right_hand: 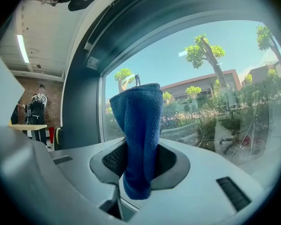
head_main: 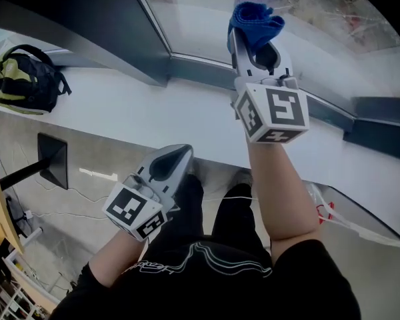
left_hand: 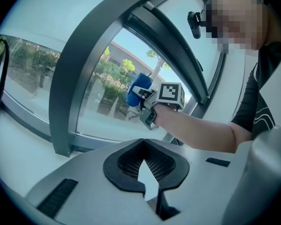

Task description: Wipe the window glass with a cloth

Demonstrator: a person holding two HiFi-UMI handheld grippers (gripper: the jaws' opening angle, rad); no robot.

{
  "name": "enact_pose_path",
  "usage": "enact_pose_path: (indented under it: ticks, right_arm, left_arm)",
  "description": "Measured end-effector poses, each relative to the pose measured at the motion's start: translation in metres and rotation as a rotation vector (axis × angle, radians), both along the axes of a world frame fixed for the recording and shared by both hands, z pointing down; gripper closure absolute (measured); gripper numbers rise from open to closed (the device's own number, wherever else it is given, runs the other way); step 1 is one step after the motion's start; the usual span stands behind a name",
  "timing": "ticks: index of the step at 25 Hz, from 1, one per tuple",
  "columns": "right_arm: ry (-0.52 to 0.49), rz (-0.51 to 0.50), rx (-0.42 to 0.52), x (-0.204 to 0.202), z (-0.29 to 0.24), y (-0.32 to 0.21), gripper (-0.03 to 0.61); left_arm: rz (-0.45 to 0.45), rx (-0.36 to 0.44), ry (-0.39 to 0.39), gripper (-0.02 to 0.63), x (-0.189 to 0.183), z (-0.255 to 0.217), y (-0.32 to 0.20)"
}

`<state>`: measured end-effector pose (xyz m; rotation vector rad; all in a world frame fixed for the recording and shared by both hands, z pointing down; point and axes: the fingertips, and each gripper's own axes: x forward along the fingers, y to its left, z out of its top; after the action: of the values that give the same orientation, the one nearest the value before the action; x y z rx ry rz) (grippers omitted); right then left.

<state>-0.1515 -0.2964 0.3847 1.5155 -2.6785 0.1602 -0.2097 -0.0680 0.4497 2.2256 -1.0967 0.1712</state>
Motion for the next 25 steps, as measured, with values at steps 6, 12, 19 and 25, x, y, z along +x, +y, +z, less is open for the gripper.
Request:
enact_pose_path:
  ticks: [6, 12, 19, 25]
  right_arm:
    - [0.007, 0.058, 0.001, 0.069, -0.003, 0.007, 0.485]
    - [0.022, 0.106, 0.001, 0.139, -0.004, 0.012, 0.485]
    - [0.044, 0.148, -0.001, 0.215, -0.001, 0.018, 0.486]
    - [0.062, 0.174, -0.001, 0.269, -0.003, 0.018, 0.485]
  left_arm:
    - [0.050, 0.003, 0.003, 0.609, 0.055, -0.004, 0.004]
    - [0.090, 0.006, 0.009, 0.609, 0.111, -0.006, 0.009]
    - [0.131, 0.007, 0.016, 0.609, 0.175, -0.008, 0.012]
    - [0.161, 0.009, 0.025, 0.609, 0.221, -0.009, 0.013]
